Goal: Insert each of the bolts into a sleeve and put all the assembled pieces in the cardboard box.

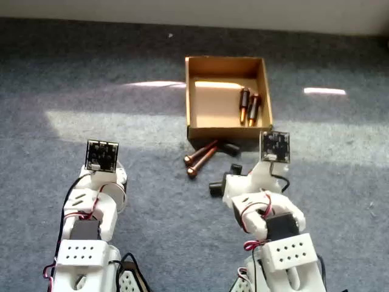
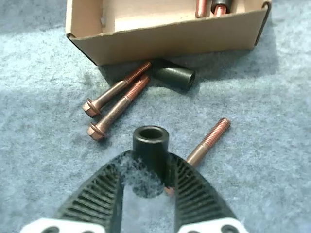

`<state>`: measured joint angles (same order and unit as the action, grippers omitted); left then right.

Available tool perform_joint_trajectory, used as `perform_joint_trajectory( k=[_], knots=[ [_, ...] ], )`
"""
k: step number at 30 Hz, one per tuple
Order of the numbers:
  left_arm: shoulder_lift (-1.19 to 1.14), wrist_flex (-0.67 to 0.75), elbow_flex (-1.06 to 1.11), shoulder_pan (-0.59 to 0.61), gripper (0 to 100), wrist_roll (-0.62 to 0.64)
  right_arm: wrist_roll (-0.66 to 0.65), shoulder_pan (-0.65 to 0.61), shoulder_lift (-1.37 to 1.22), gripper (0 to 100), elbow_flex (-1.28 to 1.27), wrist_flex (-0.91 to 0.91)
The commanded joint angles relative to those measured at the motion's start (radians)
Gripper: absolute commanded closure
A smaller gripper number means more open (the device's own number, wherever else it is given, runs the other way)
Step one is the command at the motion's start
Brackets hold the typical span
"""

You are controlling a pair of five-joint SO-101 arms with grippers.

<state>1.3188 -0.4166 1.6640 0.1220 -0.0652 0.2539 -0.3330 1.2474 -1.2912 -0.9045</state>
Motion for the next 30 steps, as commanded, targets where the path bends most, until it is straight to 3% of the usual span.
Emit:
perform_joint_trajectory(
  k=[1, 7, 18, 24, 30],
  knots=[
    [0.001, -0.17, -0.137, 0.015, 99, -0.018, -0.028, 0.024, 0.09, 99.3, -0.051, 0.073],
    [-0.007, -0.407, -0.34, 0.01, 99, -0.018, -0.028, 0.024, 0.163, 99.3, -0.124, 0.094],
    [-0.028, -0.655, -0.656, -0.108, 99, -0.06, -0.029, 0.061, 0.32, 99.3, -0.194, 0.094],
    [-0.277, -0.772, -0.855, -0.197, 99, -0.061, -0.029, 0.153, 0.404, 99.3, -0.209, 0.09],
    [-0.522, -0.789, -0.992, -0.288, 95, -0.058, -0.029, 0.232, 0.443, 99.3, -0.211, 0.088]
  ],
)
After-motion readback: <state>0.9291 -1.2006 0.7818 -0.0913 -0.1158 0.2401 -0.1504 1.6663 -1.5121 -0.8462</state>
